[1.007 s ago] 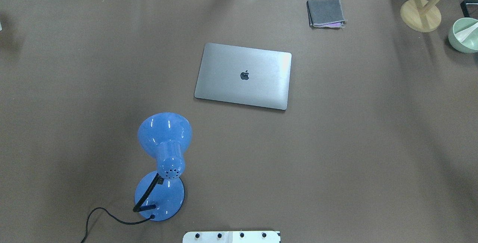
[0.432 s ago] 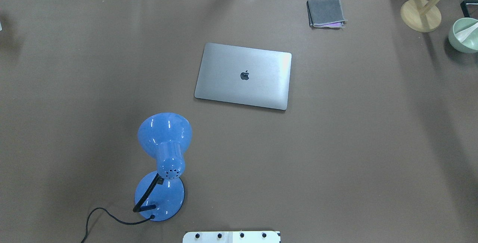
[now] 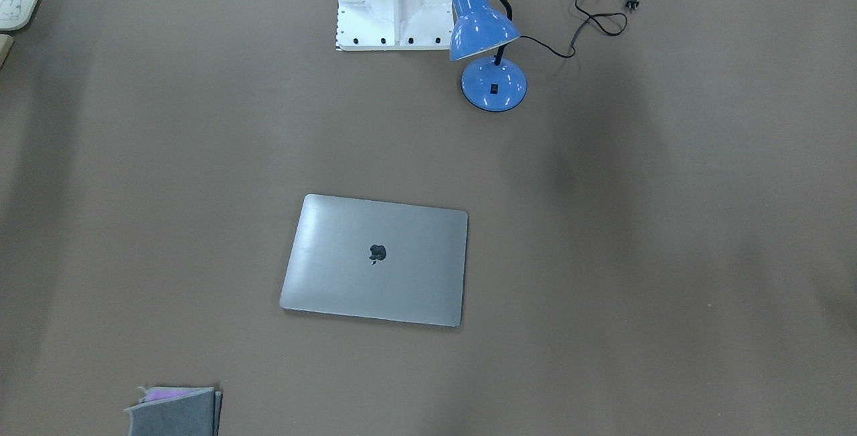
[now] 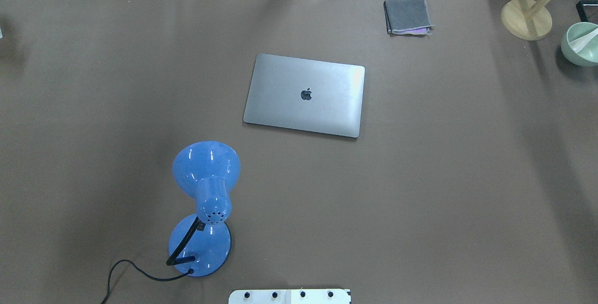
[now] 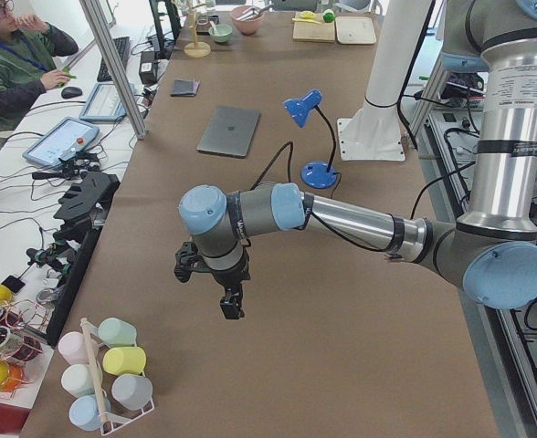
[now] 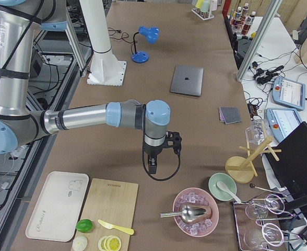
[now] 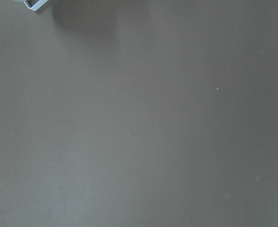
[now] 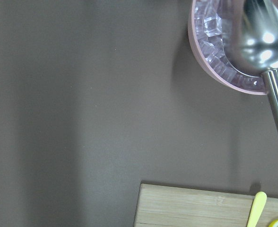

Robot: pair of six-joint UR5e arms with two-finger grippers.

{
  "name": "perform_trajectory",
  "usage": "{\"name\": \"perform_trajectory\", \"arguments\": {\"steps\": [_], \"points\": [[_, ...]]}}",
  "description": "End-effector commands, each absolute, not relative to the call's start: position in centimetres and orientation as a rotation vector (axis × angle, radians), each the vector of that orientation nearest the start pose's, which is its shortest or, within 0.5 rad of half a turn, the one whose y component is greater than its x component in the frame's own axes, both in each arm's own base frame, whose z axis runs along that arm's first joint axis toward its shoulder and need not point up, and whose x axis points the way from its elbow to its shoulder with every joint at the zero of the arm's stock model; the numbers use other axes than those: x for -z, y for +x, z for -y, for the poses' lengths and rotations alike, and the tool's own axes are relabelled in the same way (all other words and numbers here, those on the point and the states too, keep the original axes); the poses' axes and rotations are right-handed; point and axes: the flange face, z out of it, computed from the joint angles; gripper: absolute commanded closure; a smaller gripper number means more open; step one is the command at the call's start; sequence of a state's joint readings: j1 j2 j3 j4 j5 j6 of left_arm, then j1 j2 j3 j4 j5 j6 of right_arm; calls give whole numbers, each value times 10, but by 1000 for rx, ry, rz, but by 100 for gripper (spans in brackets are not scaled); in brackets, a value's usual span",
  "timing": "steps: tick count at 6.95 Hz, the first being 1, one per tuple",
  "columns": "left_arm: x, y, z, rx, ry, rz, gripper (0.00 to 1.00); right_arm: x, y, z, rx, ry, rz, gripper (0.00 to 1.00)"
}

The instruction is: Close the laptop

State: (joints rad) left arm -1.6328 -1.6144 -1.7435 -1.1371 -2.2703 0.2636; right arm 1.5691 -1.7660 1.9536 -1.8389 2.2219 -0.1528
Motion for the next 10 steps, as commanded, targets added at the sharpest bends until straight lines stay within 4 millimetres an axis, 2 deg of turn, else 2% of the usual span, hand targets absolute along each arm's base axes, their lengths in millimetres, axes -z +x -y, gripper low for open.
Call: {"name": "perform_trajectory", "arguments": {"steps": [1,4,6,10], "points": [[-610,-96,484,-127,-46,-761,1,-593,72,396,122,-26,657,0],[-598,-97,495,-185,91,-736,1,-590,71,399,124,-21,658,0],[-621,-96,483,-167,50,-742,1,-591,70,399,126,-25,660,0],[-637,-95,470,-156,18,-743,1,-591,66,399,136,-28,660,0]]}}
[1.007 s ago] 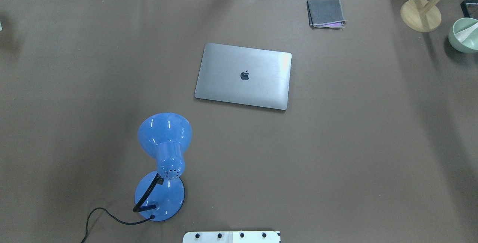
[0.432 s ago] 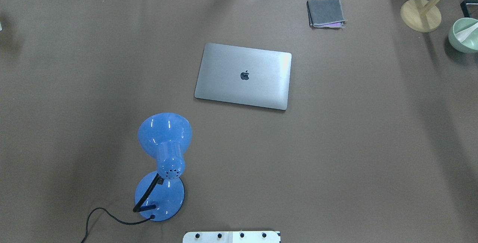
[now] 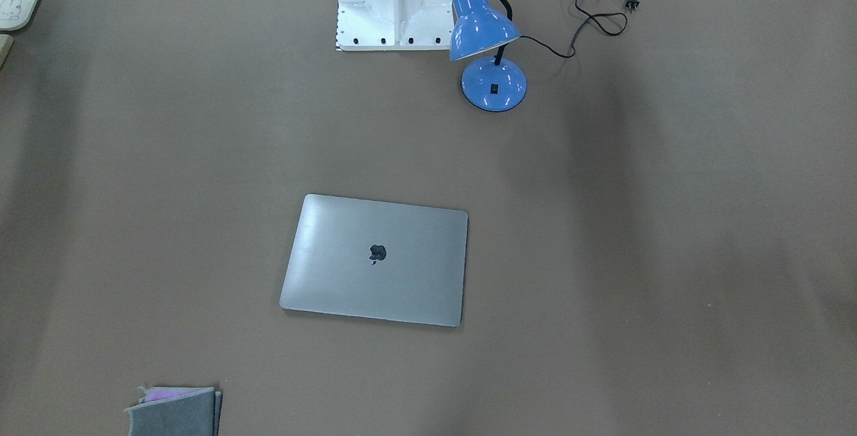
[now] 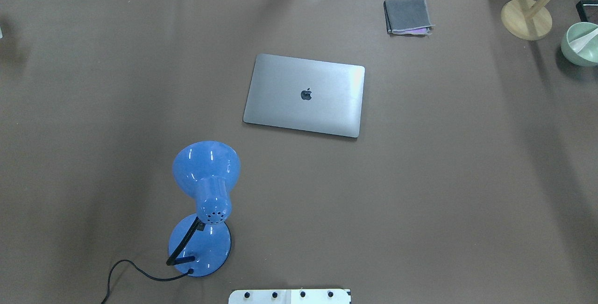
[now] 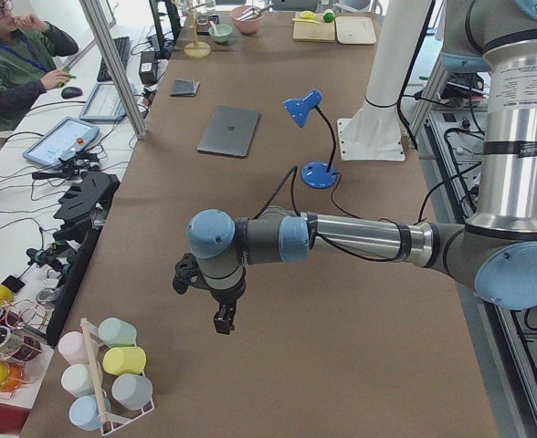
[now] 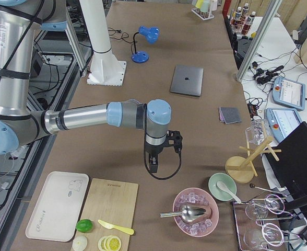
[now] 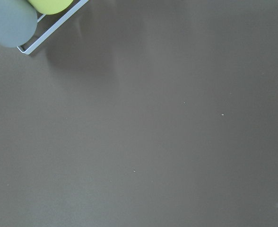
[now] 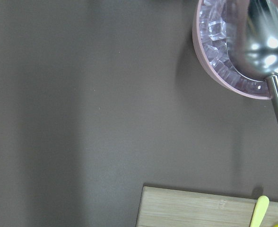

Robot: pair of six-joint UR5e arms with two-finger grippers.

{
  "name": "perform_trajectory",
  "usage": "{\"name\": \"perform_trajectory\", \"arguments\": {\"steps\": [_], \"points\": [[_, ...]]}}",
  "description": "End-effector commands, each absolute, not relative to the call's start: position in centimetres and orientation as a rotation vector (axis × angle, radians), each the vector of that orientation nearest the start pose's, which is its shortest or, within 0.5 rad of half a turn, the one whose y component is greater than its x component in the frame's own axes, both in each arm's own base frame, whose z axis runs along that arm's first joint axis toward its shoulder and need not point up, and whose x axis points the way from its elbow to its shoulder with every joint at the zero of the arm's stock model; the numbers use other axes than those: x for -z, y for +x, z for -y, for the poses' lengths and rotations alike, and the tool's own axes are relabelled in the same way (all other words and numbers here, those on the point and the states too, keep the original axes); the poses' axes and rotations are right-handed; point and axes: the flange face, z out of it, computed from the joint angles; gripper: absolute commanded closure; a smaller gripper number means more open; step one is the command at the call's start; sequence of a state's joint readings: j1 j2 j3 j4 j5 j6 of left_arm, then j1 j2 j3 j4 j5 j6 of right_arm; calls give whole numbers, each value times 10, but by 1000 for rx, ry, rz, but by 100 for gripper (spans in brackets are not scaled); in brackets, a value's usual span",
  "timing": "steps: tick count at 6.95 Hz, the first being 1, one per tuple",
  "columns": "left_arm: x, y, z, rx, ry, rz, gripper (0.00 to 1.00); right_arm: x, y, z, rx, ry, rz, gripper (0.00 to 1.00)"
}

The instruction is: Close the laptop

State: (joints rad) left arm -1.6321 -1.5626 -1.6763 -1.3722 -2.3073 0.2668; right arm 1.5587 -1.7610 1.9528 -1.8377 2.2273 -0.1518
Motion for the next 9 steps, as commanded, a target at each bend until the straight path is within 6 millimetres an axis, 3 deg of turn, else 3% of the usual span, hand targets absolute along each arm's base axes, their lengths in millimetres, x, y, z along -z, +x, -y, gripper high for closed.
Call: {"name": "perform_trajectory", "arguments": {"steps": [1,9], "points": [[-637,-95,469,-155,16,-744,1,-591,64,400,141,-29,662,0],[-639,-95,469,-155,12,-743,1,-594,56,398,158,-45,662,0]]}}
